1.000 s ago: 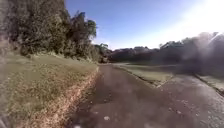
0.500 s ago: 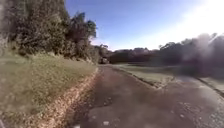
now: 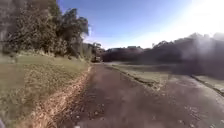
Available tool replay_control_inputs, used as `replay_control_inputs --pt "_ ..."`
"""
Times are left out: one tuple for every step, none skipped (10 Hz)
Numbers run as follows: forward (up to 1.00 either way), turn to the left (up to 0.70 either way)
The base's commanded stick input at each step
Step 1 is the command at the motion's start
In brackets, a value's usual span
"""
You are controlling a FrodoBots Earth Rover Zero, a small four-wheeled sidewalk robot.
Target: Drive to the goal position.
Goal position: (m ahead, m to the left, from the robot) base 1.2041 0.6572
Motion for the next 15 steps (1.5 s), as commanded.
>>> replay_control_inputs --pt "0.85 0.0" --pt "0.85 0.0" --pt "0.85 0.0" --pt "0.85 0.0" --pt "0.85 0.0" --pt "0.85 0.0" --pt "0.0 0.0" --pt "0.0 0.0" --pt "0.0 0.0" --pt "0.0 0.0" --pt "0.0 0.77" --pt "0.0 0.81" --pt "0.0 0.85" --pt "0.0 0.53" --pt "0.0 0.2"
